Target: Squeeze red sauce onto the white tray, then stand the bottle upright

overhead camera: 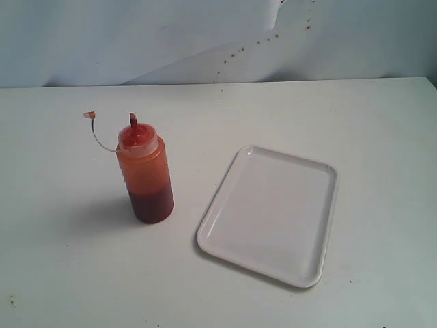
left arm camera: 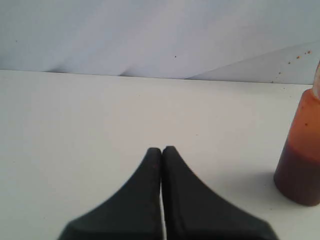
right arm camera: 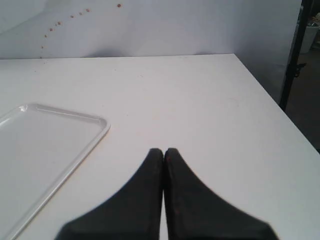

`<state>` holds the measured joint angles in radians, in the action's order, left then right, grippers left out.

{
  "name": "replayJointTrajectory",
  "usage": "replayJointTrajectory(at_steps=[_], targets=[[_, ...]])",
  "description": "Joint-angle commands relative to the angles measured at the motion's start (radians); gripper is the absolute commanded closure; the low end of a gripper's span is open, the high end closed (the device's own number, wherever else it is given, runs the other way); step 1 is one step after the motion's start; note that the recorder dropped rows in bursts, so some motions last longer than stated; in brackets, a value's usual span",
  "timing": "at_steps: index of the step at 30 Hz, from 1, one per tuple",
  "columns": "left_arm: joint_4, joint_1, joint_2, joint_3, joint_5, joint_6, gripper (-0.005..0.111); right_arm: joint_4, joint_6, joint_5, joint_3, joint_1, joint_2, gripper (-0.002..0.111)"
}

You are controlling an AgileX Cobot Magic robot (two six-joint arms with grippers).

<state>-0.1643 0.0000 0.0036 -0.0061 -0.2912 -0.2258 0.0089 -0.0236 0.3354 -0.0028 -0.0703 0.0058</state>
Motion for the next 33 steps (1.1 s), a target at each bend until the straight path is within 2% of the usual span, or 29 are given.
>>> replayJointTrajectory(at_steps=[1, 33], targets=[[-0.002, 0.000, -0.004, 0.006, 0.004, -0.002, 0.107, 0.000, -0.003, -0.001, 0.003, 0.002, -0.006, 0.108], [-0.057, 0.000, -0.004, 0.006, 0.006, -0.002, 0.107, 0.000, -0.003, -0.001, 0.003, 0.002, -0.006, 0.108]])
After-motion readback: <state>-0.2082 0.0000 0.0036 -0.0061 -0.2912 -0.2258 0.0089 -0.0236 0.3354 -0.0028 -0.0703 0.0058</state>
